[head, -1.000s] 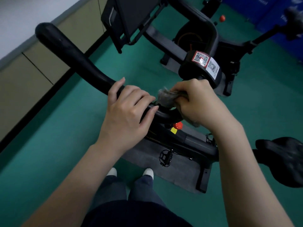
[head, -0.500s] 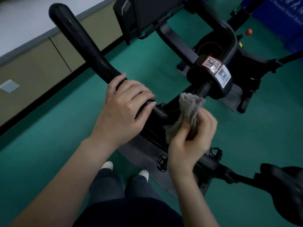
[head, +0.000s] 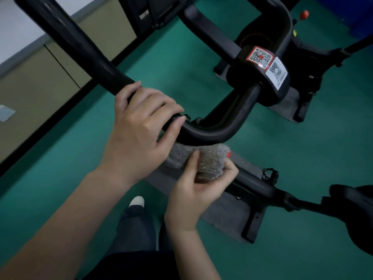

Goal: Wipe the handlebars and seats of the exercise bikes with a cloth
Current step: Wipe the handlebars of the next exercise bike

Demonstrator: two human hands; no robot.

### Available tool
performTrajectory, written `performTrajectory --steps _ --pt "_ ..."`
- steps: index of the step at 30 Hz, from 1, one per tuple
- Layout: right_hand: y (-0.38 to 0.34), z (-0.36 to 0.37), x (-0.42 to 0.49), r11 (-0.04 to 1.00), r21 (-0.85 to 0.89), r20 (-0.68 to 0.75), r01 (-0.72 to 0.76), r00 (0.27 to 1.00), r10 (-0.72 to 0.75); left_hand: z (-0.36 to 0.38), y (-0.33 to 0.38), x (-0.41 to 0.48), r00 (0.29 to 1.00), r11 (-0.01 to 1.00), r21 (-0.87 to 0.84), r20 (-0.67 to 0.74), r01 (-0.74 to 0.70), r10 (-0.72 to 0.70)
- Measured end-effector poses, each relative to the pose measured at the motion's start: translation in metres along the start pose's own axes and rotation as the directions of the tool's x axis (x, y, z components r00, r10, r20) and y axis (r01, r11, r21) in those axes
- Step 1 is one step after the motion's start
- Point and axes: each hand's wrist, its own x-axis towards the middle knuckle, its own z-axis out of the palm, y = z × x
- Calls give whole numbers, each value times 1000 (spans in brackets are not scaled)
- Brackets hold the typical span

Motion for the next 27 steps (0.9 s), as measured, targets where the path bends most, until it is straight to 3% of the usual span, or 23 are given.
performTrajectory --steps 3,8,14,17,21,27 --pt "-1 6 -6 993 54 -25 -107 994 108 0 -1 1 1000 1000 2 -1 -2 2" --pt "1 1 14 984 104 -162 -148 973 163 -2 -3 2 1000 1000 -2 -3 -18 18" --pt "-1 12 -12 963 164 -61 -214 972 226 -3 -2 4 999 999 16 15 -43 43" --pt "-4 3 3 966 144 -102 -214 968 229 -5 1 6 999 999 18 21 -46 46" --pt "-6 -4 31 993 64 -147 -94 984 103 -2 12 8 998 998 -1 27 -57 57" --pt "-6 -17 52 983 -135 -27 125 991 -130 12 38 1 998 998 -23 23 -60 60"
